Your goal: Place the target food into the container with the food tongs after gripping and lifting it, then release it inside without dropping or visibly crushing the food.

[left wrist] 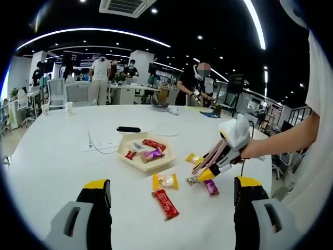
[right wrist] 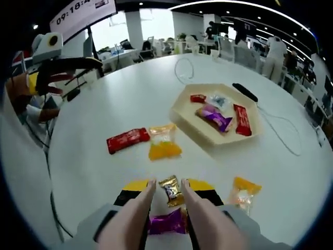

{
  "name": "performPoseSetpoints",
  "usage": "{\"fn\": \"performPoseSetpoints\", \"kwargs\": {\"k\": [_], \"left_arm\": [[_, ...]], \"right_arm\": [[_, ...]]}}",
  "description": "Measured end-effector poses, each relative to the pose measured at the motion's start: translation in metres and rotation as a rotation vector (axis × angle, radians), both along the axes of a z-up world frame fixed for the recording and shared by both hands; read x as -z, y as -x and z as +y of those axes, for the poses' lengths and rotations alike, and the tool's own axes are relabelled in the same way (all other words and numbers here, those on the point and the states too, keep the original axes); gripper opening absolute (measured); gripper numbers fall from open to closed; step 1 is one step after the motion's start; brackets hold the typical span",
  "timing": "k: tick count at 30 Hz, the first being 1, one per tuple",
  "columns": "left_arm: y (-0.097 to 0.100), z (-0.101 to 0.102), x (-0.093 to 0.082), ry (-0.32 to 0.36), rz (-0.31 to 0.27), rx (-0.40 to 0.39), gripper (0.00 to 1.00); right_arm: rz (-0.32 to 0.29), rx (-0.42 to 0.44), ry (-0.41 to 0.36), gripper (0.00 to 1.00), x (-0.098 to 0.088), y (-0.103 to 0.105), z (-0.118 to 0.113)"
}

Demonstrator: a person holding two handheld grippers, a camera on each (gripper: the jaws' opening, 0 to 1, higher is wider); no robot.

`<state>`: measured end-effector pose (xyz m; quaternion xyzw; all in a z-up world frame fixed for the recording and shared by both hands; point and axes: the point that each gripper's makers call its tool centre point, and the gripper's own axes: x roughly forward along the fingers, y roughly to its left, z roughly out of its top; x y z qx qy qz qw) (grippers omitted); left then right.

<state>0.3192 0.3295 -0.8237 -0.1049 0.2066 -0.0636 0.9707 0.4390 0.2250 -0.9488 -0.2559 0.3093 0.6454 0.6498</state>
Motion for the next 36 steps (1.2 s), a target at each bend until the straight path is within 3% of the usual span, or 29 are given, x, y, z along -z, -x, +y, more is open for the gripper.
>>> {"fn": "performPoseSetpoints", "kwargs": {"k": [5,7,9,11,18,20,22,24,30,36], "left_arm": [[0.0,-0.001,0.004,0.005,0.004,0.0,0.99],[0.0,-0.001,0.004,0.004,0.006,0.0,0.99],[0.001,-0.001,0.005,0.013,0.006,-0.001,0.99],[0.002,0.0,0.007,0.013,0.011,-0.004,0.99],[0.001,-0.002,0.009,0.016,0.016,-0.001,0.99],[0.0,-0.005,0.01,0.021,0.019,0.005,0.99],[-0.001,-0.008,0.012,0.022,0.02,0.013,0.99],[-0.001,-0.011,0.014,0.023,0.024,0.02,0.99],[-0.003,-0.018,0.014,0.032,0.023,0.031,0.99],[0.0,-0.015,0.015,0.025,0.03,0.024,0.99]], "right_arm": [[-0.026,-0.017,0.03,0.25,0.011,-0.001,-0.005],[0.001,-0.005,0.058,0.25,0.016,0.0,-0.008],[-0.021,-0.013,0.033,0.25,0.016,-0.002,-0.007],[0.011,0.011,0.038,0.25,0.015,-0.002,-0.008],[0.017,0.024,0.014,0.24,0.015,-0.004,-0.008],[0.007,0.023,-0.002,0.25,0.015,-0.002,-0.009],[-0.071,-0.081,-0.011,0.24,0.015,0.0,-0.01],[-0.097,-0.102,-0.01,0.23,0.016,0.001,-0.01],[-0.107,-0.087,-0.019,0.19,0.017,-0.002,-0.011],[-0.091,-0.014,-0.004,0.18,0.016,-0.005,-0.009]]}}
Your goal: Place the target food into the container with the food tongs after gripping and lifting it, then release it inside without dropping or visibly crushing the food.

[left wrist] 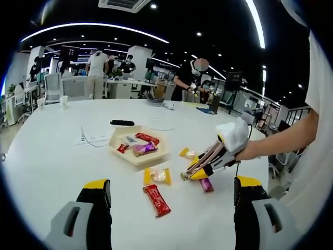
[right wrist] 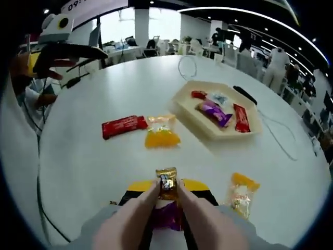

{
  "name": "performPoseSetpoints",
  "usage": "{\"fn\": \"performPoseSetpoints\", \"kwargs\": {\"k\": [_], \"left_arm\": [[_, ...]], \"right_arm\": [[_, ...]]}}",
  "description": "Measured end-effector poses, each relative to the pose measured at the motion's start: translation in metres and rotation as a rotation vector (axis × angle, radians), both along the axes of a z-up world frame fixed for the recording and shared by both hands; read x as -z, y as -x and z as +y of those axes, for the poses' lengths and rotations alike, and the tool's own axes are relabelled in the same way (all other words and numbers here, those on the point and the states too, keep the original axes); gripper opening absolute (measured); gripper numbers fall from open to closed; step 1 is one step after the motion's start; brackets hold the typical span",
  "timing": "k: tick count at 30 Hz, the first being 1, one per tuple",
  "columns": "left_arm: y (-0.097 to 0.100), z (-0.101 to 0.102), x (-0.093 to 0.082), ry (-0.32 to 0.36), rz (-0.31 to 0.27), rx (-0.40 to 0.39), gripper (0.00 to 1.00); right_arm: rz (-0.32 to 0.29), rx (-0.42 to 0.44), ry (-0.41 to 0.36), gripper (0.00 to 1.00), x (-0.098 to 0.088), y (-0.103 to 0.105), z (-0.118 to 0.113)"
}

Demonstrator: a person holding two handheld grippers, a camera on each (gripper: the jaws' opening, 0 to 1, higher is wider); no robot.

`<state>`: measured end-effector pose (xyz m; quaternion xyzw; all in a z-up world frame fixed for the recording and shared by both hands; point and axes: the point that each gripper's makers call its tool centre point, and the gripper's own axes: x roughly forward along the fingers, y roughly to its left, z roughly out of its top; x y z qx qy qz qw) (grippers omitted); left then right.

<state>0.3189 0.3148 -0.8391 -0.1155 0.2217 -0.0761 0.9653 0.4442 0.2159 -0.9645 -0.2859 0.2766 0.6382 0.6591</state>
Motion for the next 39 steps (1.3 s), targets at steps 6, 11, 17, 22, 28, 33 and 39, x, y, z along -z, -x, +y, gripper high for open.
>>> {"fn": "performPoseSetpoints", "kwargs": {"k": [6,11,17,22,28,33,39], "left_arm": [[0.002,0.006,-0.002,-0.001,-0.001,-0.016,0.99],[0.001,0.006,-0.003,0.001,-0.007,-0.018,0.99],[0.0,0.002,-0.002,0.001,-0.008,-0.007,0.99],[-0.001,0.001,-0.003,0.002,-0.013,0.002,0.99],[-0.002,0.003,-0.006,-0.009,-0.017,0.016,0.99],[0.001,0.006,-0.004,-0.012,-0.015,0.011,0.99],[0.002,0.005,-0.002,-0.011,-0.011,0.016,0.99]], "right_arm": [[0.077,0.077,0.013,0.19,-0.004,-0.001,0.001],[0.11,0.168,-0.038,0.19,-0.017,-0.013,0.0],[0.124,0.215,-0.082,0.19,-0.032,-0.025,0.0],[0.137,0.215,-0.1,0.19,-0.044,-0.023,0.004],[0.162,0.213,-0.112,0.19,-0.051,-0.019,0.008],[0.179,0.207,-0.141,0.19,-0.061,-0.019,0.019],[0.135,0.159,-0.147,0.19,-0.078,-0.019,0.037]]}}
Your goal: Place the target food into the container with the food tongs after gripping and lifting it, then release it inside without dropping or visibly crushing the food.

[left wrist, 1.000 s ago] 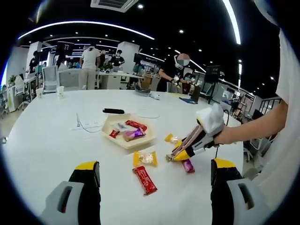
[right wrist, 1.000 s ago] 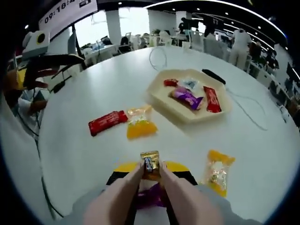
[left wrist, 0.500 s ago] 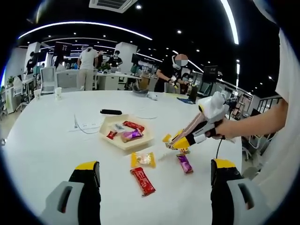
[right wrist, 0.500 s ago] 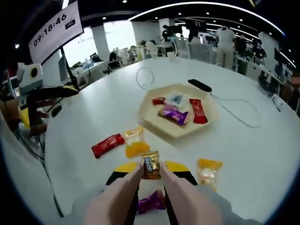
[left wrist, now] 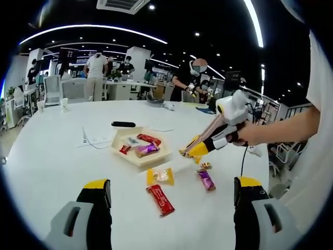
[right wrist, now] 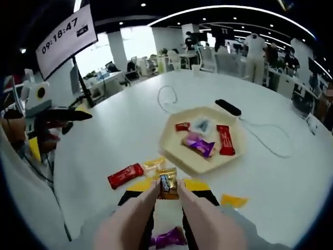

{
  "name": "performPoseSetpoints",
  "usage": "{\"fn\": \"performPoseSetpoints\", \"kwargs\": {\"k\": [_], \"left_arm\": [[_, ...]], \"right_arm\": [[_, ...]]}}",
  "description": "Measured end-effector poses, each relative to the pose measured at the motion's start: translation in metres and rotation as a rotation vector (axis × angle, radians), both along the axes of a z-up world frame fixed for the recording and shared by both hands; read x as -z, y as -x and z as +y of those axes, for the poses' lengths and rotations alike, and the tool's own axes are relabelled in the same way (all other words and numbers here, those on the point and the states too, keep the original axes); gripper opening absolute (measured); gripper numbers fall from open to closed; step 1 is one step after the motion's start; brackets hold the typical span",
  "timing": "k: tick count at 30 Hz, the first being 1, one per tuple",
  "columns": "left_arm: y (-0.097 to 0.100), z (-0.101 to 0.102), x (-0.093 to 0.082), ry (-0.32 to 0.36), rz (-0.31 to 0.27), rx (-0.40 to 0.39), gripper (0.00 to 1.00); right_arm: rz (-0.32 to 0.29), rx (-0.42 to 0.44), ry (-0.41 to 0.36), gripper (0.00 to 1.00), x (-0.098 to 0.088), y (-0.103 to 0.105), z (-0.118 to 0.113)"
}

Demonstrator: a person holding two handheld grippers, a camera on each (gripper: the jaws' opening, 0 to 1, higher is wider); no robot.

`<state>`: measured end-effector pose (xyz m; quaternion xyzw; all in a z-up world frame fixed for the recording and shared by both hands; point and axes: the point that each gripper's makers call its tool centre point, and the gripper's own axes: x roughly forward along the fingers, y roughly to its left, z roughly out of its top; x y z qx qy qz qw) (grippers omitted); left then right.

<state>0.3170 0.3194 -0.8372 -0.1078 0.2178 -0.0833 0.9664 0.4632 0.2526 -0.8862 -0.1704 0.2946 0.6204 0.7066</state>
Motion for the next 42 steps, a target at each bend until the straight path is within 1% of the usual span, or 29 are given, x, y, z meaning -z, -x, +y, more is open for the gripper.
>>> {"fn": "performPoseSetpoints", "kwargs": {"k": [2,5,7,11,16,23,29,31,35,42], "left_arm": [[0.0,0.0,-0.001,0.004,-0.004,-0.004,0.99],[0.001,0.001,-0.001,0.0,-0.002,-0.006,0.99],[0.003,0.003,-0.001,-0.001,0.0,-0.011,0.99],[0.006,0.008,-0.001,-0.001,0.0,-0.029,0.99],[0.008,0.008,0.0,-0.002,0.003,-0.035,0.99],[0.008,0.007,-0.003,-0.003,-0.006,-0.043,0.99],[0.012,0.003,-0.003,-0.006,-0.002,-0.042,0.99],[0.012,0.005,-0.004,-0.006,-0.004,-0.048,0.99],[0.013,0.006,-0.005,-0.007,-0.004,-0.054,0.99],[0.009,0.003,-0.006,-0.004,-0.011,-0.046,0.99]], "right_arm": [[-0.005,0.001,-0.01,0.19,-0.005,-0.001,0.004],[0.003,0.001,-0.032,0.19,-0.012,0.001,0.013],[-0.014,-0.018,-0.028,0.19,-0.014,0.003,0.017],[-0.028,-0.037,-0.035,0.19,-0.02,0.005,0.021],[-0.038,-0.036,-0.052,0.19,-0.028,0.003,0.024],[-0.047,-0.025,-0.075,0.19,-0.038,-0.002,0.028],[-0.054,-0.018,-0.097,0.19,-0.044,-0.006,0.033],[-0.025,-0.001,-0.122,0.19,-0.048,-0.006,0.036],[-0.043,-0.011,-0.123,0.19,-0.05,-0.005,0.041],[-0.045,0.036,-0.164,0.19,-0.061,-0.016,0.051]]}}
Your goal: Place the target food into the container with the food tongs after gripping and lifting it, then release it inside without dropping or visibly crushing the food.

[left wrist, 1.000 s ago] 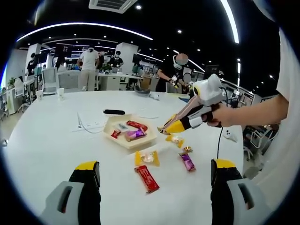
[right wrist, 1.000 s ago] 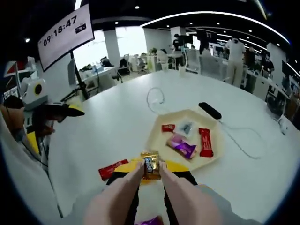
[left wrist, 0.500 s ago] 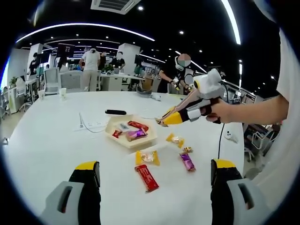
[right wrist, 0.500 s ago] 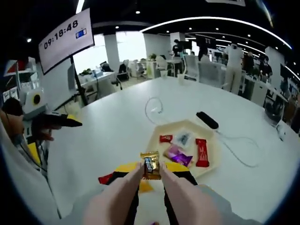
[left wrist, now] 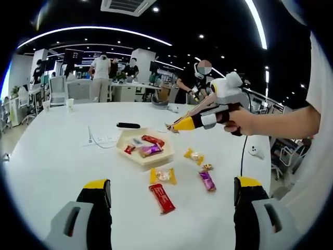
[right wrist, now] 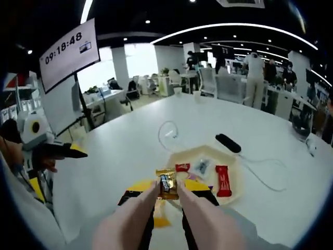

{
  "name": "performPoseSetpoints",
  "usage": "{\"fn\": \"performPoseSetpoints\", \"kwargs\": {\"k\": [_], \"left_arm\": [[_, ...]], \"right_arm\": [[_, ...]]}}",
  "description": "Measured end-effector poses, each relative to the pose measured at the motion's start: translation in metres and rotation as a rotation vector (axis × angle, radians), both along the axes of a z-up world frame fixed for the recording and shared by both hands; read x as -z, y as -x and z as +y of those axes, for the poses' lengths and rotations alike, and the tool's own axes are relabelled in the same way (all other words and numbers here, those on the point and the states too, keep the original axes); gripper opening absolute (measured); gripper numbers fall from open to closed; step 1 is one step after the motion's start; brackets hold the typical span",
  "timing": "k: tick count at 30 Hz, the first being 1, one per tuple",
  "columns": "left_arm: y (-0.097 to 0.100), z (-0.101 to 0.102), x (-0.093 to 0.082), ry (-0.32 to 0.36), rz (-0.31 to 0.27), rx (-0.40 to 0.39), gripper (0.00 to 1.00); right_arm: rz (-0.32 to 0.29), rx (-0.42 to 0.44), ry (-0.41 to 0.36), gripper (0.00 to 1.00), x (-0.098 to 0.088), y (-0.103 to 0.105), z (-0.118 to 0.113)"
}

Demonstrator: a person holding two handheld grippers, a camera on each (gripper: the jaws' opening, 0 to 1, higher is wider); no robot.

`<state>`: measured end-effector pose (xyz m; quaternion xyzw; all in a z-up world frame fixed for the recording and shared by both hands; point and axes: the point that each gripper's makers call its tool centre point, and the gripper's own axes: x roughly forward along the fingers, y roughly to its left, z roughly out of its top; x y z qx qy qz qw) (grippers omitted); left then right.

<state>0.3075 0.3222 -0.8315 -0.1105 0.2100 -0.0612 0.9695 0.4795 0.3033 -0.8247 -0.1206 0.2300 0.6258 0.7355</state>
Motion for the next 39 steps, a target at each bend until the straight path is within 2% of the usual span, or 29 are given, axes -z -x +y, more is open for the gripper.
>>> {"fn": "performPoseSetpoints", "kwargs": {"k": [5,8,10,13,20,25,39], "left_arm": [[0.0,0.0,0.005,-0.002,0.011,0.001,0.99],[-0.002,-0.001,0.005,-0.003,0.023,0.011,0.99],[-0.007,0.002,-0.001,0.021,-0.001,-0.006,0.99],[-0.012,0.005,-0.007,0.036,-0.026,-0.017,0.99],[-0.02,0.0,-0.006,0.029,-0.023,0.016,0.99],[-0.023,-0.005,-0.012,0.067,-0.051,0.016,0.99],[-0.021,-0.003,-0.011,0.059,-0.052,0.004,0.99]], "right_arm": [[-0.01,0.018,-0.024,0.19,-0.006,-0.007,0.004],[0.006,0.046,-0.039,0.19,-0.006,-0.013,0.003],[0.026,0.056,-0.045,0.19,-0.006,-0.013,0.001],[0.022,0.062,-0.038,0.19,-0.004,-0.014,0.0],[0.022,0.096,-0.06,0.19,-0.01,-0.024,0.002],[0.002,0.117,-0.081,0.19,-0.016,-0.031,0.006],[-0.003,0.133,-0.077,0.19,-0.012,-0.036,0.02]]}}
